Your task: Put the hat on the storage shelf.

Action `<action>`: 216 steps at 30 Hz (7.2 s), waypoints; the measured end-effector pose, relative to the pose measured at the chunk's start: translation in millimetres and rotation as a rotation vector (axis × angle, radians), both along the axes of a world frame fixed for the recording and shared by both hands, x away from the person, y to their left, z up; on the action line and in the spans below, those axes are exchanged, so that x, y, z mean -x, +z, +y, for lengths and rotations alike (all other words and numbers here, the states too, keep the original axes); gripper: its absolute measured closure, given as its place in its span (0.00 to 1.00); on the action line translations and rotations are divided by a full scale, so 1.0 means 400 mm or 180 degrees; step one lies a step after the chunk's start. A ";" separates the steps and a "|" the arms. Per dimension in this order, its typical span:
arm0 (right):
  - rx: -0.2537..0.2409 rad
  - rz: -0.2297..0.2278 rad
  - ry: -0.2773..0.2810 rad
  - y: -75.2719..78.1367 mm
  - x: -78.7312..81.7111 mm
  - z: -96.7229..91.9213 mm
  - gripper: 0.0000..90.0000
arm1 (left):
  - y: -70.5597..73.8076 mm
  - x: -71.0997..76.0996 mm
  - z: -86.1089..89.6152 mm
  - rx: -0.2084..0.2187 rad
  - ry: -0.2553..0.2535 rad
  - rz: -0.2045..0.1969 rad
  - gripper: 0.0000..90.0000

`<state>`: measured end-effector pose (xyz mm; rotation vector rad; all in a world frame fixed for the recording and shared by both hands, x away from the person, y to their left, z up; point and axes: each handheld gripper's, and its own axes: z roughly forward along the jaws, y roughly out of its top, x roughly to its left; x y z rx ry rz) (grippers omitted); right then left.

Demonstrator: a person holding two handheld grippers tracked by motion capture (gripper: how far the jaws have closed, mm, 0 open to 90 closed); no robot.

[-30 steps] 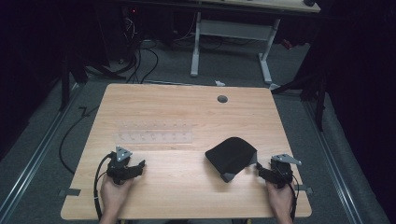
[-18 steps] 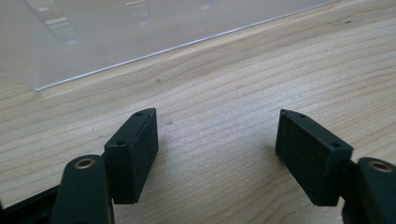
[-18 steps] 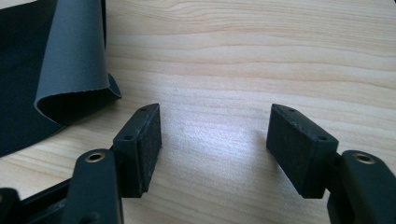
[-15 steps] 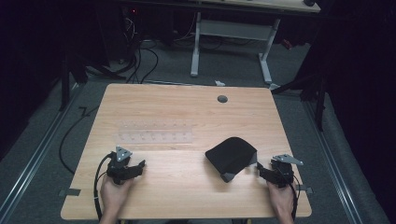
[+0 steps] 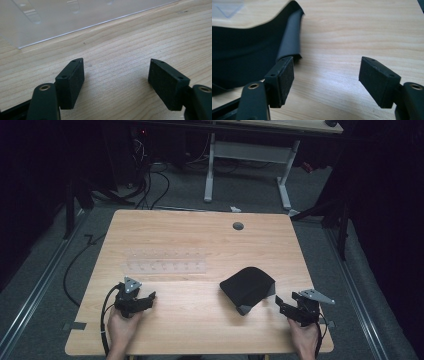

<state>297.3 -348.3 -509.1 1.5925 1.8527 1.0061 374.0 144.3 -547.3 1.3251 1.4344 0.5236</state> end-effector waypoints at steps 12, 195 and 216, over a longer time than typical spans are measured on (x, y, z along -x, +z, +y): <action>-0.0186 -0.0148 0.0193 0.049 -0.029 0.040 0.26 | 0.000 0.001 -0.001 0.0006 -0.0017 0.0001 0.33; -0.1056 0.0121 0.1909 0.214 -0.086 0.321 0.93 | 0.226 0.159 -0.284 -0.0080 -0.1909 -0.0576 0.69; -0.1298 -0.0144 0.1699 0.216 -0.098 0.299 0.59 | 0.262 0.188 -0.263 0.0127 -0.2339 -0.0453 0.96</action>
